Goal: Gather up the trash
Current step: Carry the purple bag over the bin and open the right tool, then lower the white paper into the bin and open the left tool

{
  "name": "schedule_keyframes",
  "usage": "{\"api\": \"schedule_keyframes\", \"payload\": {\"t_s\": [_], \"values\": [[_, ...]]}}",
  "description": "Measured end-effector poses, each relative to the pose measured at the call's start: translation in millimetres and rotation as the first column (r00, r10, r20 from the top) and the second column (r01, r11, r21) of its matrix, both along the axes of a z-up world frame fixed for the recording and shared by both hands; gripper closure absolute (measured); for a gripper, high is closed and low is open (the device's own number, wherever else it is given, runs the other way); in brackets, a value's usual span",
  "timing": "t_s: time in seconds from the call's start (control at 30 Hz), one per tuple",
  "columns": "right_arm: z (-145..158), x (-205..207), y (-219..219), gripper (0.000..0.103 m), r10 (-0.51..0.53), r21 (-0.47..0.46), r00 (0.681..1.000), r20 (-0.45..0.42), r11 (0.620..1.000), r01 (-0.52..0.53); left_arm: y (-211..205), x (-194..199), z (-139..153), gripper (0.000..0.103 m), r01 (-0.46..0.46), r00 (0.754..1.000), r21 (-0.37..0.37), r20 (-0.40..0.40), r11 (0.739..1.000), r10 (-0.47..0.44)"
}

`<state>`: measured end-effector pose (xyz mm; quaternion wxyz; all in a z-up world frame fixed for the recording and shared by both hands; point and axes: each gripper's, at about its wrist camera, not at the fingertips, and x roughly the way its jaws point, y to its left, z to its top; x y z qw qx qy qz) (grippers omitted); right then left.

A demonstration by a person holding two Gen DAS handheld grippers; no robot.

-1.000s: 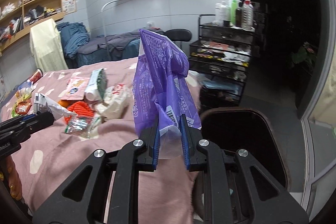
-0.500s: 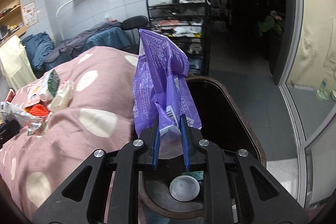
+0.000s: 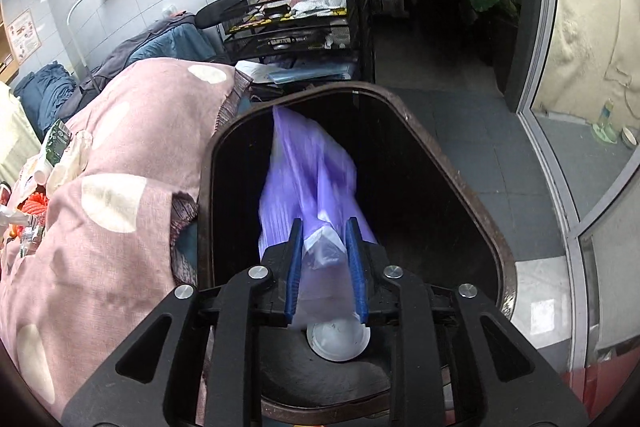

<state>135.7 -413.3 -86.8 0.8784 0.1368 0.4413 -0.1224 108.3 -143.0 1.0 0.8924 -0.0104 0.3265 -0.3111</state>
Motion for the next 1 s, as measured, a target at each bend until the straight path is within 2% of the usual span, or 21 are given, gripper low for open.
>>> {"api": "schedule_keyframes", "payload": {"t_s": [0.03,0.1,0.33,0.4,0.73,1.0], "values": [[0,0,0,0.064,-0.003,-0.001,1.000,0.003,1.000,0.003,-1,-1,0,0.078,0.003,1.000,0.002,0.001,1.000,-0.003],[2,-4,1,0.047,-0.013,-0.011,1.000,0.016,1.000,0.013,-4,1,1,0.078,0.009,1.000,0.005,0.003,1.000,-0.009],[18,-13,-1,0.037,-0.052,-0.029,0.996,0.077,0.998,0.054,-23,4,4,0.078,0.052,0.999,0.006,0.002,0.999,-0.052],[24,-14,-3,0.028,-0.068,-0.038,0.993,0.095,0.997,0.072,-30,7,4,0.078,0.069,0.998,0.003,-0.004,0.998,-0.069],[42,-23,-21,0.024,-0.135,-0.067,0.982,0.134,0.987,0.145,-81,27,-8,0.078,0.164,0.981,-0.006,-0.108,0.986,-0.164],[41,-31,-39,0.021,-0.187,-0.059,0.975,0.120,0.979,0.195,-110,36,-20,0.078,0.208,0.969,0.052,-0.148,0.977,-0.198]]}}
